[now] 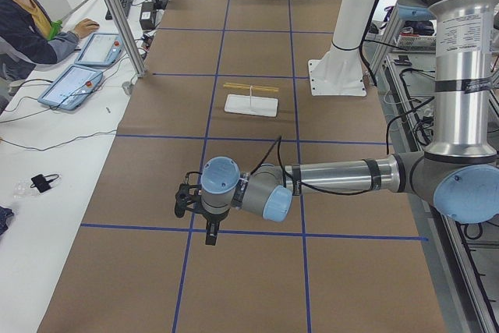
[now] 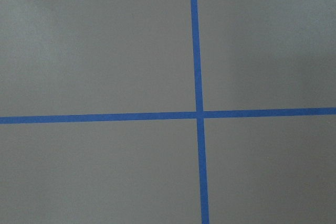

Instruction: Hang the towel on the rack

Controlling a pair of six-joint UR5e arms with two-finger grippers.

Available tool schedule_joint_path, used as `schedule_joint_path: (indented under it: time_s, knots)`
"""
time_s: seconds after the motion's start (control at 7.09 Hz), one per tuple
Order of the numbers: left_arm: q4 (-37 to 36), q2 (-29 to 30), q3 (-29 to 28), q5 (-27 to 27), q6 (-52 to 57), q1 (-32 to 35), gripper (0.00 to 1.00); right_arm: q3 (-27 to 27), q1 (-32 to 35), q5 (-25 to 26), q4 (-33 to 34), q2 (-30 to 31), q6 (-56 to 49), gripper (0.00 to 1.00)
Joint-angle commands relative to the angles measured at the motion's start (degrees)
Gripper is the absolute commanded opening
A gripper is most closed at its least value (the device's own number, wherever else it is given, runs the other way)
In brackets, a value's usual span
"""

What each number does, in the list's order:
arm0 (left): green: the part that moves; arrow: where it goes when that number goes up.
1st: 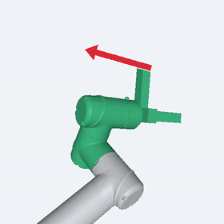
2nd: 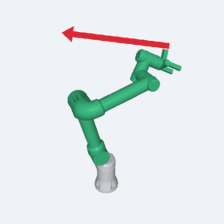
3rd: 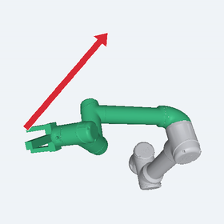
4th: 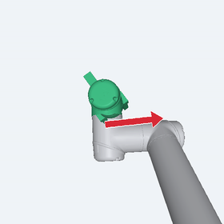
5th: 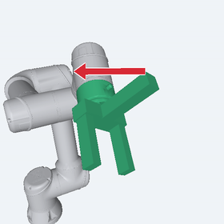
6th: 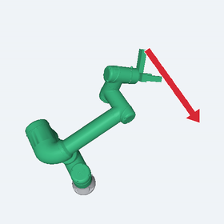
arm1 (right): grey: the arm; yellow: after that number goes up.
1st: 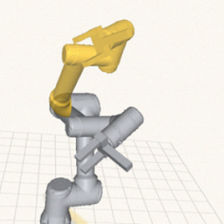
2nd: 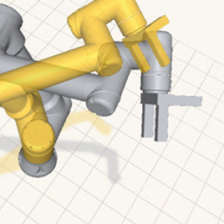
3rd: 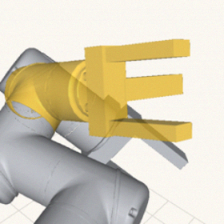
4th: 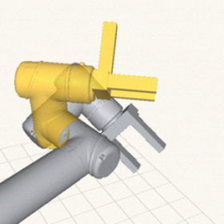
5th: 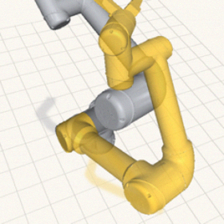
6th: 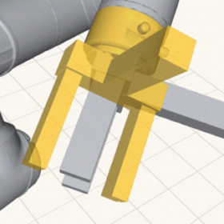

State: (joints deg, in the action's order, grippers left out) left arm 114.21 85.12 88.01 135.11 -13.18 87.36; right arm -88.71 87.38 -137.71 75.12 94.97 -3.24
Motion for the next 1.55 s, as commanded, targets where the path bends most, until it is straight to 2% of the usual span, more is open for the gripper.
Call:
schedule_joint_path:
  time_s: [0.0, 0.14, 0.28, 0.42, 0.56, 1.13, 1.41]
  knots:
    - [-0.04, -0.31, -0.20, 1.03, -0.01, 0.00, 0.98, 3.70, -2.80, 1.02, -7.47, 0.74, -0.10, 1.00]
    - [-0.04, -0.31, -0.12, 1.12, -0.01, 0.00, 0.98, 7.11, -5.53, 4.08, -15.54, 2.05, -0.54, 1.00]
    - [-0.04, -0.31, -0.20, 1.12, -0.01, 0.00, 0.98, 9.15, -8.77, 4.37, -20.15, 2.67, -0.72, 1.00]
    - [0.05, -0.22, -0.20, 1.12, -0.10, 0.00, 0.98, 9.69, -10.89, 4.64, -20.19, 2.94, -1.07, 0.85]
    - [0.05, -0.31, -0.03, 1.12, -0.10, 0.00, 0.98, 9.70, -11.70, 4.55, -20.19, 3.81, -3.94, 0.79]
    - [0.48, -0.31, -0.11, 1.20, -0.10, 0.00, 0.98, 10.22, -12.23, 5.68, -19.76, 6.11, -11.42, 0.72]
    - [0.57, -0.31, -0.11, 1.20, -0.10, 0.00, 0.98, 11.36, -14.69, 6.66, -19.75, 5.85, -12.48, 0.62]
